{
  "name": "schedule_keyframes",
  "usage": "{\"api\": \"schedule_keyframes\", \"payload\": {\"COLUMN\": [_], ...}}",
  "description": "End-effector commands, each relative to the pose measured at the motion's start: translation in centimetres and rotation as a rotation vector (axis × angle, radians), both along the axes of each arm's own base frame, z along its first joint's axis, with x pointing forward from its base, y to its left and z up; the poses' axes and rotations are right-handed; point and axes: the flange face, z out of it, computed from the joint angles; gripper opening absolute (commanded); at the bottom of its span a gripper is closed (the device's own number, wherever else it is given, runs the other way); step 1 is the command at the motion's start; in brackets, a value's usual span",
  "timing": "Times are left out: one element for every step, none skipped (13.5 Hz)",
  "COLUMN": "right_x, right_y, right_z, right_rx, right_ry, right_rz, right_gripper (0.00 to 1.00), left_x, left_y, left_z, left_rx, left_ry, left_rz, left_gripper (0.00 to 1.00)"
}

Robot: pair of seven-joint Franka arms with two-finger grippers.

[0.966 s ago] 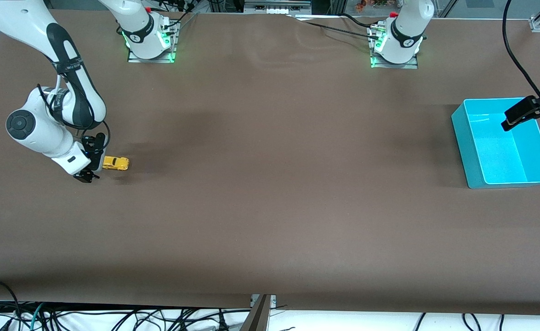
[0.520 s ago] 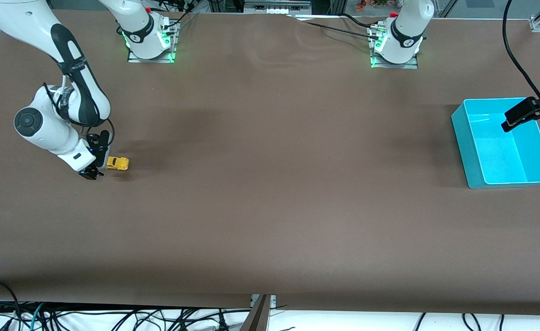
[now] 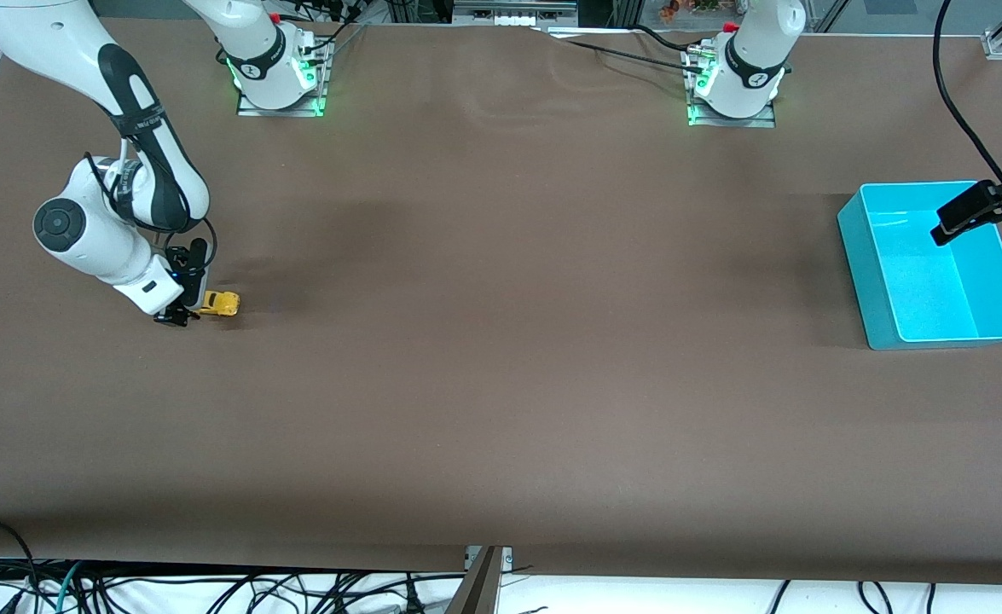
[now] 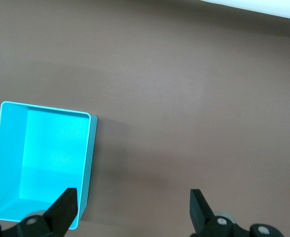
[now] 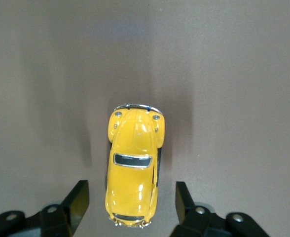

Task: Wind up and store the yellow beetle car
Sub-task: 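Close the right gripper on the yellow car, pressing it down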

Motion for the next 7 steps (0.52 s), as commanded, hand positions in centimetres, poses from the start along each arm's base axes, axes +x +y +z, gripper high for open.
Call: {"api": "schedule_keyframes", "payload": {"right_x": [-0.87, -0.88, -0.82, -0.84, -0.81, -0.67, -0.66], "right_y": [0.36, 0.44, 0.44, 0.44, 0.6, 0.76, 0.84], "right_z": [0.82, 0.74, 0.79, 0.71, 0.79, 0.9, 0.9], "right_rx": [0.01, 0.011, 0.011, 0.011, 0.011, 0.011, 0.011], "right_ry": [-0.016, -0.015, -0.016, -0.015, -0.016, -0.019, -0.019], "right_rz": [0.001, -0.001, -0.004, -0.004, 0.001, 0.004, 0.004], "right_gripper": [0.36, 0.35, 0.3, 0.22, 0.11, 0.07, 0.05], "left_x": [0.25, 0.24, 0.3, 0.3, 0.31, 0.3, 0.31], "left_y": [-0.02, 0.07, -0.09, -0.17, -0.28, -0.19, -0.19], "left_z": [0.66, 0.67, 0.58, 0.58, 0.58, 0.58, 0.72], "left_rx": [-0.02, -0.02, -0.019, -0.019, -0.021, -0.021, -0.02], "left_ry": [-0.004, -0.004, -0.002, -0.002, -0.002, -0.002, -0.005], "left_rz": [-0.016, -0.014, -0.016, -0.014, -0.014, -0.013, -0.014], "left_gripper": [1.0, 1.0, 1.0, 1.0, 1.0, 1.0, 1.0]}}
